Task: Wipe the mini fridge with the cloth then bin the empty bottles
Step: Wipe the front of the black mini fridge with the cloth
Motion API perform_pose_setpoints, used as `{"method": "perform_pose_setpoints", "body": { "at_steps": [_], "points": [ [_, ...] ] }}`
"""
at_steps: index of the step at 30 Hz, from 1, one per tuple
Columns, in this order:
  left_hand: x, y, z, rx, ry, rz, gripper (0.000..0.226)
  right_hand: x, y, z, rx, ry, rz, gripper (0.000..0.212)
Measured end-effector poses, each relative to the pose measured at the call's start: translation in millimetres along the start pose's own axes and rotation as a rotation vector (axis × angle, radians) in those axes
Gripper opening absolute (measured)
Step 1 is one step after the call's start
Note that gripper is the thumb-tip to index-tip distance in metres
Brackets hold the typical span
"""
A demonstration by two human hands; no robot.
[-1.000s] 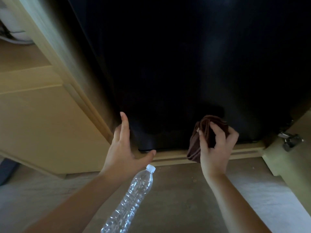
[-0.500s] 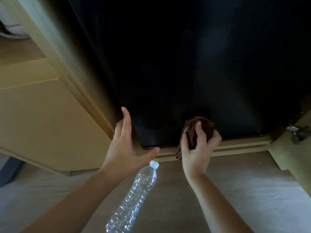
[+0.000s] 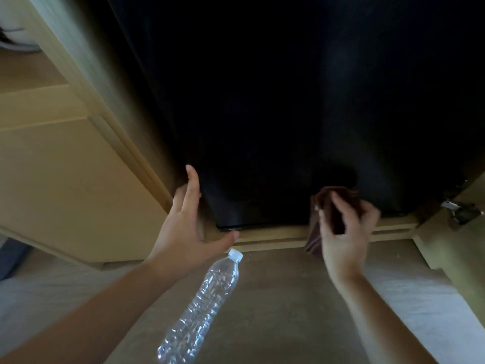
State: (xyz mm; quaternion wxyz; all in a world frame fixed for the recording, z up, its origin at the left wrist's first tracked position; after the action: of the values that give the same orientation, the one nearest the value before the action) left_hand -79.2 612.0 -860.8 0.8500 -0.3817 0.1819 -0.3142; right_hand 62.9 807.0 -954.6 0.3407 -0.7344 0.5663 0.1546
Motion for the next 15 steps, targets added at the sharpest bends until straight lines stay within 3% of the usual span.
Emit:
{"method": "perform_pose_setpoints", "body": {
  "at_steps": [6, 11, 15],
  "points": [
    [-1, 4, -2, 0.050, -0.010, -0.019, 0.114, 13, 26, -22, -0.073, 0.099, 0.089, 0.039],
    [-1, 1, -8, 0.120, 0.001, -0.046, 0.112, 38, 64, -58, -0.114, -0.115, -0.231, 0.038],
    [0, -5, -16, 0.209, 0.021, -0.095, 0.108, 20, 37, -66, -0.103, -0.105, -0.377, 0.041]
  ]
}}
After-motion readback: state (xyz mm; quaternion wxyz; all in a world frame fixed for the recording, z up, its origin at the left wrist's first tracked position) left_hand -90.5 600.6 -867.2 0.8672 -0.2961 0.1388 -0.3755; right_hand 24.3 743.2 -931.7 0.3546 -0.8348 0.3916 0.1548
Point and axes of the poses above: each hand's wrist, its own x-axis away from the middle knuckle, its own y-axis out of the palm, z = x × y, the point moved 1 cm from there along -x, towards the middle knuckle, and after that the axes turned 5 degrees about -y, right-handed, at the moved point
